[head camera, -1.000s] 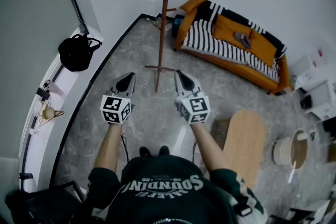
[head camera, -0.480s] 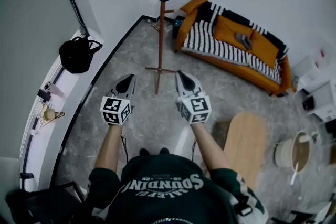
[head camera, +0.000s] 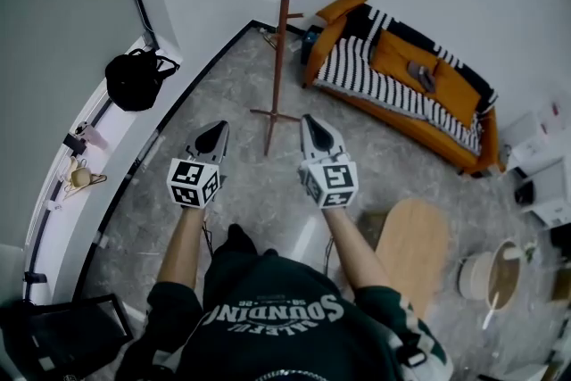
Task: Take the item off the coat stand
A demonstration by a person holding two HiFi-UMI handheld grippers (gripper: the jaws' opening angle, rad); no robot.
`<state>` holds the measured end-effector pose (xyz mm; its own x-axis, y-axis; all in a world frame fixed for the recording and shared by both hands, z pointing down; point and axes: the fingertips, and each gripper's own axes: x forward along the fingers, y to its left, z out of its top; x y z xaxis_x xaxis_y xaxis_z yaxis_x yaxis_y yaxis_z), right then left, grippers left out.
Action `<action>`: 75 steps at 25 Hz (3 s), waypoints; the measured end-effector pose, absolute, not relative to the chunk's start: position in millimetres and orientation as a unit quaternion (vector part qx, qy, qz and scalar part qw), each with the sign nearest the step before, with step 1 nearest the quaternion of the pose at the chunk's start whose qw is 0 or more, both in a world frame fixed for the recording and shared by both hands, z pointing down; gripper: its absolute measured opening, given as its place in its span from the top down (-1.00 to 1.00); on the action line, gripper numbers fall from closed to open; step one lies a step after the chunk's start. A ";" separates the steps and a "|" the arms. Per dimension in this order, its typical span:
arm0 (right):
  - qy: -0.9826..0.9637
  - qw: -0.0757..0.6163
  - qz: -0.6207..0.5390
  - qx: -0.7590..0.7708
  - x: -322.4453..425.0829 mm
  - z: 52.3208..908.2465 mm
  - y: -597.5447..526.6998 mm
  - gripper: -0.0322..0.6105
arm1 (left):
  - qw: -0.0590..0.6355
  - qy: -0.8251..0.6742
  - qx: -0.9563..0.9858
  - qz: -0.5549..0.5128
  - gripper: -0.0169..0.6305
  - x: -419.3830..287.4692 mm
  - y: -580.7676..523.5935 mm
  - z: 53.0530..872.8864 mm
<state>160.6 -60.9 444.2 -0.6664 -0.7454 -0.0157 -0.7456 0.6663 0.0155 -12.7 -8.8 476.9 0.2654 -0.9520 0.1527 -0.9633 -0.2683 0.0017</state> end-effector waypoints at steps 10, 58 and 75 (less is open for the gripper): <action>0.909 -0.002 0.015 -0.416 138.3 445.6 -113.1 0.90 | 0.046 -0.595 0.801 0.048 0.94 -33.3 -69.3 479.1; 0.855 -0.009 0.007 -0.519 28.7 448.5 -332.3 0.33 | 0.052 -0.465 0.881 0.065 0.94 -113.5 -346.8 501.3; 0.844 0.013 0.049 -0.533 10.8 365.3 -422.9 0.25 | 0.060 -0.497 0.863 0.059 0.94 -158.4 -340.7 503.9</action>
